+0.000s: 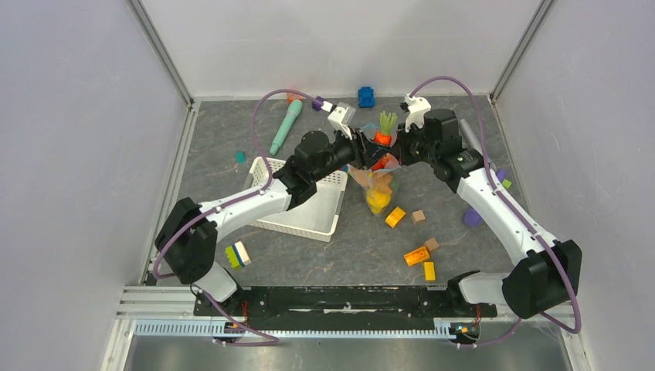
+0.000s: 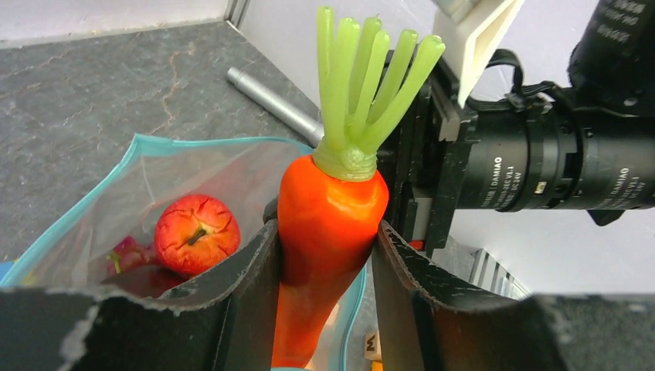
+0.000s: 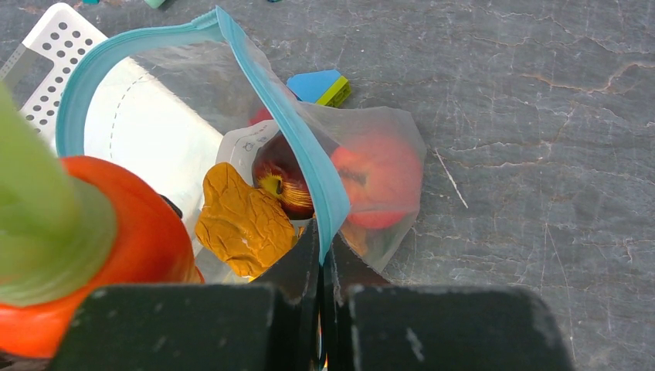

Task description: Place the food in the zip-top bag and seal the zipper

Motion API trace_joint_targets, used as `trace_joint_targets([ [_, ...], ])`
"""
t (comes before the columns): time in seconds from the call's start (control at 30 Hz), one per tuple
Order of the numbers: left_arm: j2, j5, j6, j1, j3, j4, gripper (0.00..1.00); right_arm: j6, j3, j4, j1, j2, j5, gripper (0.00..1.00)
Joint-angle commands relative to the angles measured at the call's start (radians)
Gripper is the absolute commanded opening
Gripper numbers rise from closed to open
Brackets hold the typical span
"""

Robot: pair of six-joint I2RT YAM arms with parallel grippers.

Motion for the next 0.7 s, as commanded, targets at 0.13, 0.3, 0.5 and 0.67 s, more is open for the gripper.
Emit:
trace_joint_targets([
  [0.13, -0.055, -0.088, -0.11, -0.021, -0.012, -0.106, 0.03, 0.005, -0.005, 0.043, 0.003, -0.029, -0.004, 0.0],
  [0.3, -0.043, -0.154, -0.142, -0.024, 0.028, -0.246, 0.09, 0.013, -0.012, 0.054, 0.003, -0.034, -0.005, 0.0],
  [0.5, -0.02, -0.155, -0.148, -0.025, 0.075, -0.328, 0.45, 0.017, -0.013, 0.056, 0.004, -0.038, -0.005, 0.0],
  [0.67, -0.022, -0.124, -0.117, -0.026, 0.111, -0.358, 1.0, 0.018, -0.015, 0.057, 0.003, -0.042, -0.007, 0.0],
])
